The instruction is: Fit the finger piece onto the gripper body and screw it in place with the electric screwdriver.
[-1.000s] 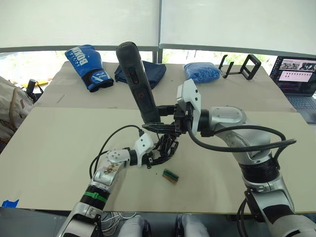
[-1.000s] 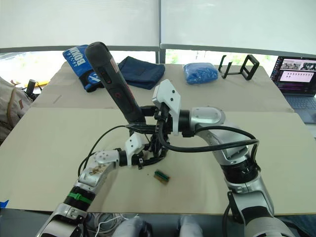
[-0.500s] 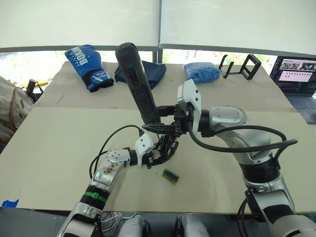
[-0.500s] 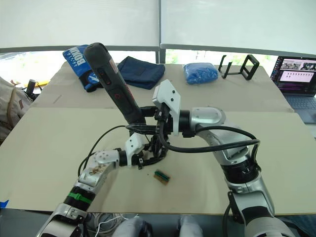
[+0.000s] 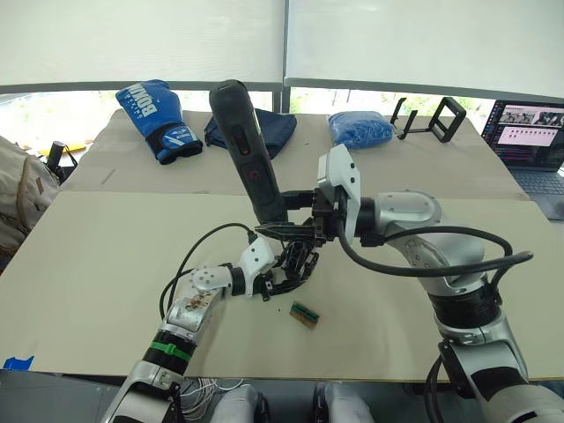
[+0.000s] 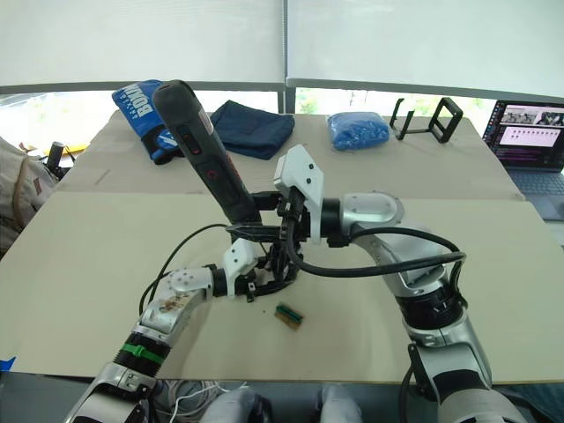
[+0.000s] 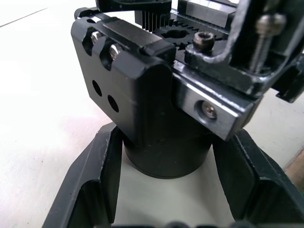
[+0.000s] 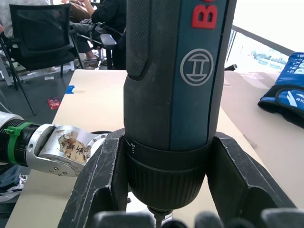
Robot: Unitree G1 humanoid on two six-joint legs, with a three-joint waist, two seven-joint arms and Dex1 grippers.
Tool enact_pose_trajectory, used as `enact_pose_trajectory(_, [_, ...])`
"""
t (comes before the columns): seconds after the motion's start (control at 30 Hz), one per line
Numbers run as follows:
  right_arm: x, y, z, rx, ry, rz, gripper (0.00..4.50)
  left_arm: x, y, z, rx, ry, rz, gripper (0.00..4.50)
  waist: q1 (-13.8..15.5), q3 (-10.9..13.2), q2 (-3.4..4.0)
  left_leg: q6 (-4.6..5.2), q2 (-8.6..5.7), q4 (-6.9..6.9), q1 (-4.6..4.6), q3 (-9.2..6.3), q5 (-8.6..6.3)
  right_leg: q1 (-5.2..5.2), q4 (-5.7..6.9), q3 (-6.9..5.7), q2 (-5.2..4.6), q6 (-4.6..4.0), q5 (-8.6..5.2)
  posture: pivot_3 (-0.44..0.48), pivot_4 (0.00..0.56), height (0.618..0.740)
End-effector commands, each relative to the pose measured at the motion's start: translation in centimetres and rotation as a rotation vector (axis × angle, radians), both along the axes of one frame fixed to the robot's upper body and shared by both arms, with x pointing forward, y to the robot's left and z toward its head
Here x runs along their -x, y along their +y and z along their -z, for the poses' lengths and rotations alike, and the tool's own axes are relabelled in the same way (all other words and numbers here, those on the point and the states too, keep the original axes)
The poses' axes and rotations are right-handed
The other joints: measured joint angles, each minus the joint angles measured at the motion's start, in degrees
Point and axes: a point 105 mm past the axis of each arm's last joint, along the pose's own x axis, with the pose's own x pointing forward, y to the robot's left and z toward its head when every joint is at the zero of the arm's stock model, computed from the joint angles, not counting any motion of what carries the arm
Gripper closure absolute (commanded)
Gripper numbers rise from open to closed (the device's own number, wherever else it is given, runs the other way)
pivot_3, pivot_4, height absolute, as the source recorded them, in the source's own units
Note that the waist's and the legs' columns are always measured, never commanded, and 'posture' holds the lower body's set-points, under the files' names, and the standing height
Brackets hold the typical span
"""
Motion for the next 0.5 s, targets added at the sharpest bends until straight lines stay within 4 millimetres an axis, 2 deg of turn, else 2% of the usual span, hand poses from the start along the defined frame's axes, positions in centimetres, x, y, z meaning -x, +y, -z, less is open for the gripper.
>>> enact_pose_trajectory(0.03, [0.86,-0.09,-1.42,-0.029,-0.091,-0.024,2.56,1.27,-0.49,2.52,-0.047,0.099,0.036,2.22,0.0,0.0,0.0,0.0,0.0,0.0,0.0,0.0,0.0,0.0,0.0,0.0,0.0,0.0,0.0,0.0,0.15,0.74])
enact_pose_trajectory(0.5, [0.61,-0.27,-1.28,-0.055,-0.061,0.0,2.56,1.24,-0.43,2.52,-0.049,0.1,0.036,2.22,0.01,0.0,0.0,0.0,0.0,0.0,0.01,0.0,0.0,0.01,0.01,0.0,0.01,0.0,0.0,0.0,0.15,0.74])
